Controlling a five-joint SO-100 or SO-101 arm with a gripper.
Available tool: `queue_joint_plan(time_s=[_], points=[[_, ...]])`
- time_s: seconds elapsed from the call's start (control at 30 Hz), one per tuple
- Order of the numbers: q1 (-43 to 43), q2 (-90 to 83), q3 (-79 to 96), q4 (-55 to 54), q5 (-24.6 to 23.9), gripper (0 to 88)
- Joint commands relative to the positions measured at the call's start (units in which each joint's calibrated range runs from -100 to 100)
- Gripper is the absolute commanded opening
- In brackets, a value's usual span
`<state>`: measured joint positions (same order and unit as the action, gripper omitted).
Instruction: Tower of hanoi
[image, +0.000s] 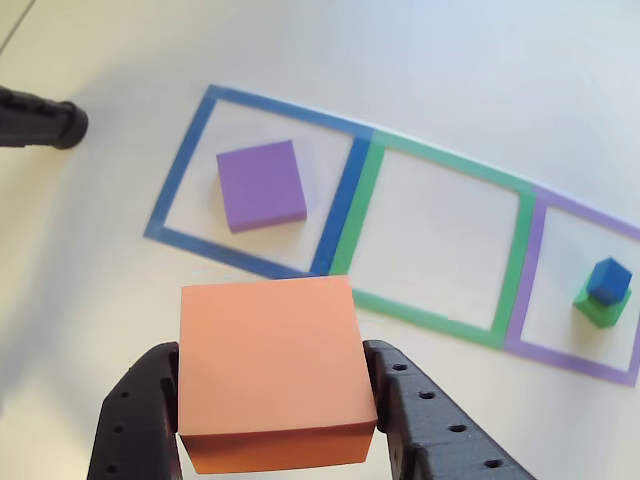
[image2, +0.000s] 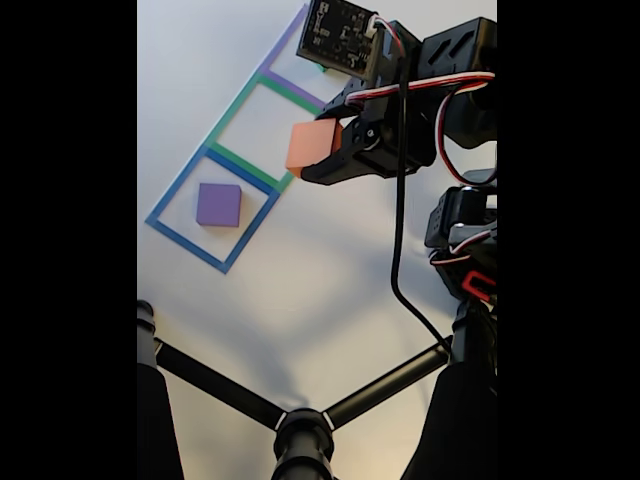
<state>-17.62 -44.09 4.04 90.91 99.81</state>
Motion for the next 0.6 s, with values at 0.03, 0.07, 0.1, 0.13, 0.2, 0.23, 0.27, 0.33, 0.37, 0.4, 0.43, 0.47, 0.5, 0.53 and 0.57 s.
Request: queue_joint_plan(time_s=[0.03,0.07,0.1,0.13,0.2,0.23,0.27,0.33,0.37,0.4,0.43,0.47,0.5,0.53,0.57], points=[[-0.3,-3.2,12.6,-9.8,0.2,11.1],[-0.3,-3.9,17.0,-13.8,0.2,11.2],[-0.3,-4.5,21.1,-17.9,0.2,11.2],[-0.3,-5.2,25.6,-22.8,0.2,11.2],[-0.3,-5.8,33.6,-31.8,0.2,11.5],[-0.3,-5.8,37.8,-37.1,0.2,11.6],[-0.3,-5.6,41.3,-42.0,0.2,11.5],[-0.5,-4.4,47.7,-52.2,0.2,11.3],[-0.6,-3.4,50.3,-56.6,0.2,11.3],[-0.9,-2.7,52.8,-61.2,0.2,11.2],[-1.3,-1.9,55.7,-66.5,0.2,11.0],[-1.6,-1.1,57.8,-70.3,0.2,10.9],[-2.0,0.0,59.8,-74.2,0.2,10.9],[-2.5,1.1,61.2,-77.8,0.2,10.9],[-3.0,2.3,62.8,-81.3,0.2,11.0]])
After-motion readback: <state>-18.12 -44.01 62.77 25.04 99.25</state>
